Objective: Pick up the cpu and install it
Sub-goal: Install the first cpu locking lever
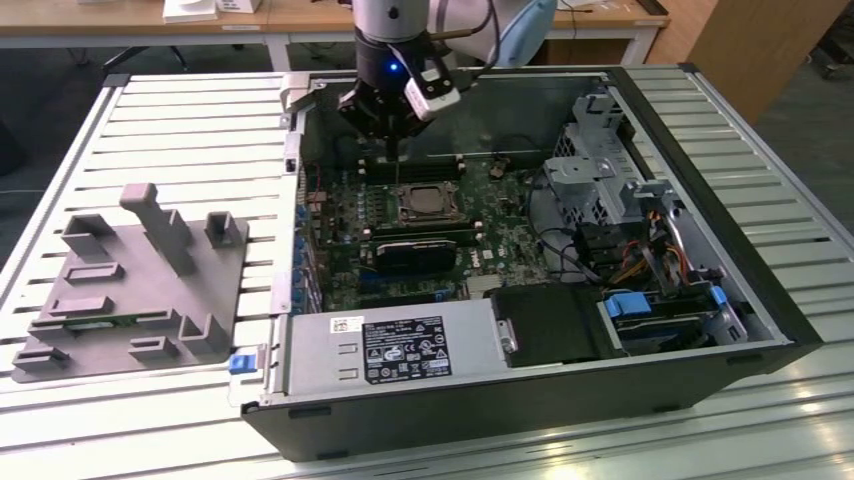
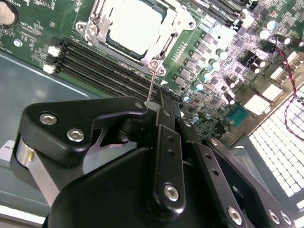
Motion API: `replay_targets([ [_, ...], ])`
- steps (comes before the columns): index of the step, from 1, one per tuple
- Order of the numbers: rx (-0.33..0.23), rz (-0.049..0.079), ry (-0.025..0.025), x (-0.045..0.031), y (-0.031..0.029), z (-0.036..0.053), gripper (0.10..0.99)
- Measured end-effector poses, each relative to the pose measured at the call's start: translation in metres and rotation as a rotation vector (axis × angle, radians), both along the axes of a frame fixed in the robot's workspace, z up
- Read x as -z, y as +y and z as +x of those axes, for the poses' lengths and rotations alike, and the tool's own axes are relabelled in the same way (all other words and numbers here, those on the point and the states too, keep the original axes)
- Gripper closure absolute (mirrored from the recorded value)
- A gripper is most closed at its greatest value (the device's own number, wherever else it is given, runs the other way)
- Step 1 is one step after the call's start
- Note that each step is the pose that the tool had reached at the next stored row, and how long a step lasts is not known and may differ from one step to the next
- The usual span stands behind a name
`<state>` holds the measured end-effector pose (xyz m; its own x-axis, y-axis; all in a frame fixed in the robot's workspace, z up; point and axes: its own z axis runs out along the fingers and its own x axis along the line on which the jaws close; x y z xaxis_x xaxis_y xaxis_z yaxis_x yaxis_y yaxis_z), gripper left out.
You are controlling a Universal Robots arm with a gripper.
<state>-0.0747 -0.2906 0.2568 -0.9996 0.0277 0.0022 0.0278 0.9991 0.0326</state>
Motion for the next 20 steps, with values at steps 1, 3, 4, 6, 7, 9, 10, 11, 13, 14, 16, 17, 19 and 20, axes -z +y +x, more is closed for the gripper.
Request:
replay_targets([
  [1, 0.0, 0.0, 0.0001, 0.0, 0.0, 0.0004, 0.98],
  [3, 0.0, 0.0, 0.0, 0.0001, 0.0, 0.001, 0.98],
  [4, 0.0, 0.0, 0.0, 0.0001, 0.0, 0.0013, 0.98],
  [6, 0.0, 0.0, 0.0001, 0.0002, 0.0, 0.0021, 0.98],
  [7, 0.0, 0.0, 0.0001, 0.0003, 0.0001, 0.0028, 0.98],
  [9, 0.0, 0.0, 0.0, 0.0005, 0.0, 0.0045, 0.98],
  [10, 0.0, 0.0, 0.0, 0.0006, 0.0001, 0.0054, 0.98],
  [11, 0.0, 0.0, 0.0, 0.0008, 0.0001, 0.0066, 0.98],
  [13, 0.0, 0.0, -0.0001, 0.0014, 0.0, 0.0083, 0.98],
  [14, 0.0, 0.007, 0.0001, 0.0016, -0.0001, 0.0087, 0.98],
  [16, 0.0, 0.043, -0.0002, 0.0019, -0.0004, 0.0094, 0.98],
  [17, 0.0, 0.063, 0.0001, 0.002, -0.0009, 0.0096, 0.98],
  [19, 0.0, 0.078, -0.0002, 0.0029, -0.0013, 0.0099, 0.98],
  [20, 0.0, 0.078, -0.0001, 0.0032, -0.0013, 0.0102, 0.98],
])
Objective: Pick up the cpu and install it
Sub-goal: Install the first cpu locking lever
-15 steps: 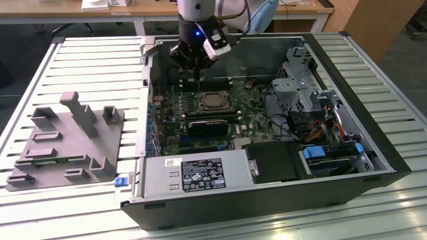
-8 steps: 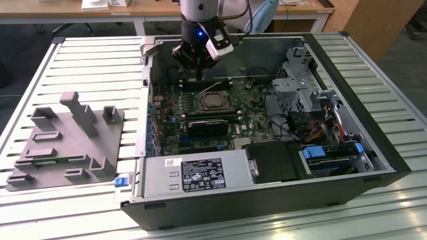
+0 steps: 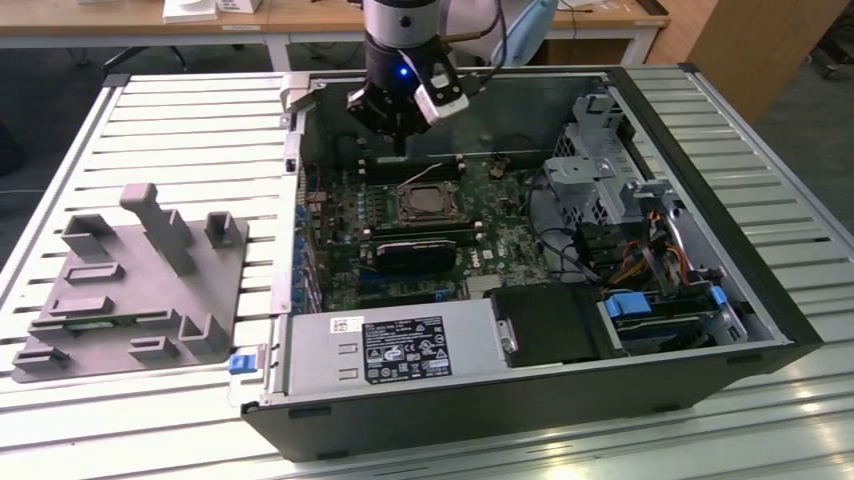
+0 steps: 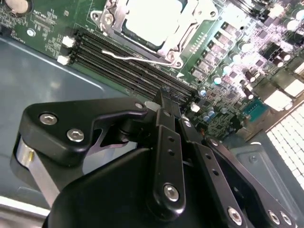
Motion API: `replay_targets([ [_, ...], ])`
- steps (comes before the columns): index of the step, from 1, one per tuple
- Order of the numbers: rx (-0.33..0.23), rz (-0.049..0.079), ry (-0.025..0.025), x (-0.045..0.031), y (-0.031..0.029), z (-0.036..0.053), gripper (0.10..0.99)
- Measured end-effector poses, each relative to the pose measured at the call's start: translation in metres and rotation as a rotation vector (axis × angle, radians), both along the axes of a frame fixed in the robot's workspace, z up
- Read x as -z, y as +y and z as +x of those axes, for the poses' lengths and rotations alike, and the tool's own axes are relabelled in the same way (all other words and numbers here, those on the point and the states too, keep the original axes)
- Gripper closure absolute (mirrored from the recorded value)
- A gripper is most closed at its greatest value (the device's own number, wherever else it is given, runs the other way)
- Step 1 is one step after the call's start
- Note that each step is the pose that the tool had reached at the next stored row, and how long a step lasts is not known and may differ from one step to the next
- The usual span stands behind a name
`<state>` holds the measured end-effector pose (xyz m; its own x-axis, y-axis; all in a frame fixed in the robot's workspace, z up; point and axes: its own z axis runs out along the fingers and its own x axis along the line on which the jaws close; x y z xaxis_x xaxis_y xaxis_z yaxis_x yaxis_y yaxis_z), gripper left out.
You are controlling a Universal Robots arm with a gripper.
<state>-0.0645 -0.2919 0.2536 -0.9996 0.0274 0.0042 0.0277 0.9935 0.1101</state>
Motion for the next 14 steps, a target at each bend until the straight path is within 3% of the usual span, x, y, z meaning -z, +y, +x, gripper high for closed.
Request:
replay_targets([
  [9, -0.013, -0.016, 0.0, 0.0087, -0.0001, 0.0044, 0.98],
  [14, -0.013, -0.017, 0.0001, 0.0116, -0.0001, 0.0093, 0.98],
])
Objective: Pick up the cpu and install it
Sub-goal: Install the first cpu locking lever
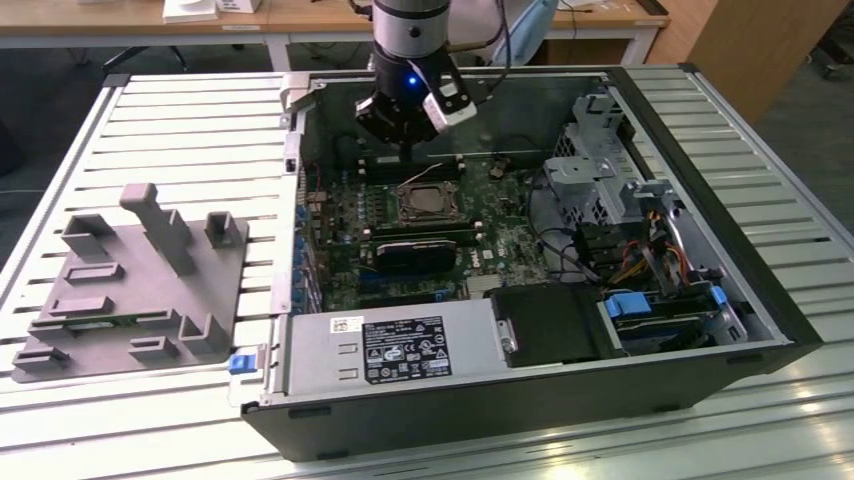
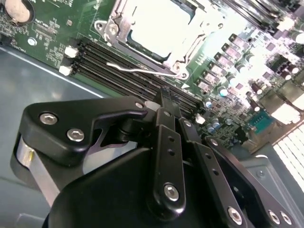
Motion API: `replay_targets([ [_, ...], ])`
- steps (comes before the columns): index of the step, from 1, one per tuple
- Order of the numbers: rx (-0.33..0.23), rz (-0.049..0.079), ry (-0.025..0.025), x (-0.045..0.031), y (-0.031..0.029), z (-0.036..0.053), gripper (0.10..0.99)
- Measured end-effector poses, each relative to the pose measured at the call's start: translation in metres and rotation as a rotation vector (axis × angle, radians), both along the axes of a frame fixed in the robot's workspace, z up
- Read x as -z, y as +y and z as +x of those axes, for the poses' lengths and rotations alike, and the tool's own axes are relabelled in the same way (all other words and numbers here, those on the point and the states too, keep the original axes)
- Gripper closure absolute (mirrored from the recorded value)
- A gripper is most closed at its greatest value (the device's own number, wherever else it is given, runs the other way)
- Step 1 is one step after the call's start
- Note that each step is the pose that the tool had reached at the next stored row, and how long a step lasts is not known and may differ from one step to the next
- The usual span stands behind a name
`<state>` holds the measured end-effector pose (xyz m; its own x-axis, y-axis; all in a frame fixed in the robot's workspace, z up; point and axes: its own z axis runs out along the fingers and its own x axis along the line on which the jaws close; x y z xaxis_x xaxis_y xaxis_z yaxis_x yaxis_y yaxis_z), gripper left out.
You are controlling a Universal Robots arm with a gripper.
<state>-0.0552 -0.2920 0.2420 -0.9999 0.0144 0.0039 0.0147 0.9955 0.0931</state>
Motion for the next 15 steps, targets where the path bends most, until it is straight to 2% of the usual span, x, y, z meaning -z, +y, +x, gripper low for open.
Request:
replay_targets([
  [9, 0.0, 0.0, 0.0, 0.0102, 0.0, 0.0101, 0.98],
  [15, 0.0, 0.0, 0.0, 0.0138, 0.0, 0.016, 0.98],
])
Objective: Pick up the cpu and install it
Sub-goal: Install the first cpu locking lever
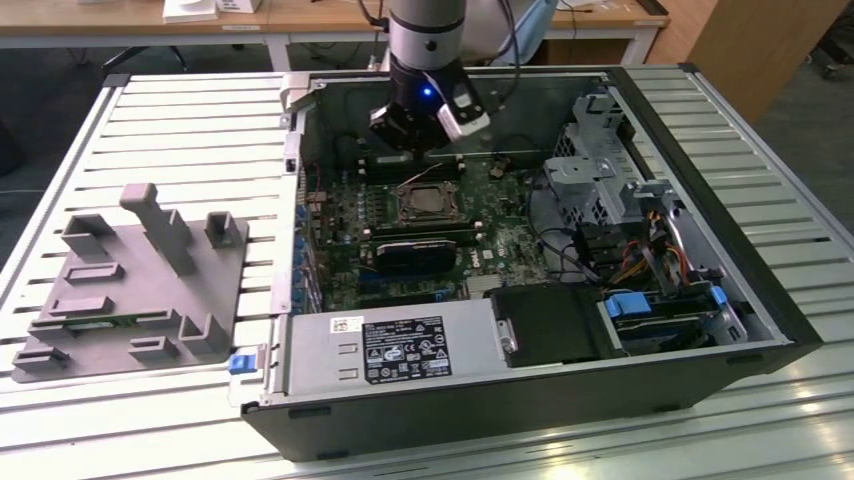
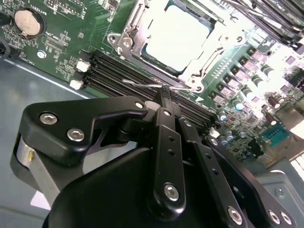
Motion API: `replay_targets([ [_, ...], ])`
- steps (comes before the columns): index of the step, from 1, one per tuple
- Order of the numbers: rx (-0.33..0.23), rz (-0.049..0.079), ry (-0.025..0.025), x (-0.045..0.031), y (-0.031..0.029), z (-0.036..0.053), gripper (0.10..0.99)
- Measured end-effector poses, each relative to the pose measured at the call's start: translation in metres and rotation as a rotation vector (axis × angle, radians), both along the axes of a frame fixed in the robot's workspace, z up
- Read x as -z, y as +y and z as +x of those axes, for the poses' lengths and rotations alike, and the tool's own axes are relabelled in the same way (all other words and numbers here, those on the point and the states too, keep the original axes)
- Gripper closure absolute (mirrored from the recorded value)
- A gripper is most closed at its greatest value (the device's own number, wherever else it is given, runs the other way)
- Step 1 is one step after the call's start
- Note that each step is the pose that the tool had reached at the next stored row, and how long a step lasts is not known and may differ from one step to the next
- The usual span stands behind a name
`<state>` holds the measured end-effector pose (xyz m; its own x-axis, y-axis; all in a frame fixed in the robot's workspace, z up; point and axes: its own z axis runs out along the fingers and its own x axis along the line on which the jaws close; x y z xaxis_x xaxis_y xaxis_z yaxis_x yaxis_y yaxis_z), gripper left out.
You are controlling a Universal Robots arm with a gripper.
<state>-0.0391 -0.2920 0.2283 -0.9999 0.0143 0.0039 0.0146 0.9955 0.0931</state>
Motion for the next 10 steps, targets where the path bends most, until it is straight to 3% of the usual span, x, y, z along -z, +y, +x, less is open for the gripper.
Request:
replay_targets([
  [10, 0.0, 0.0, 0.0008, 0.007, 0.0016, 0.0069, 0.98],
])
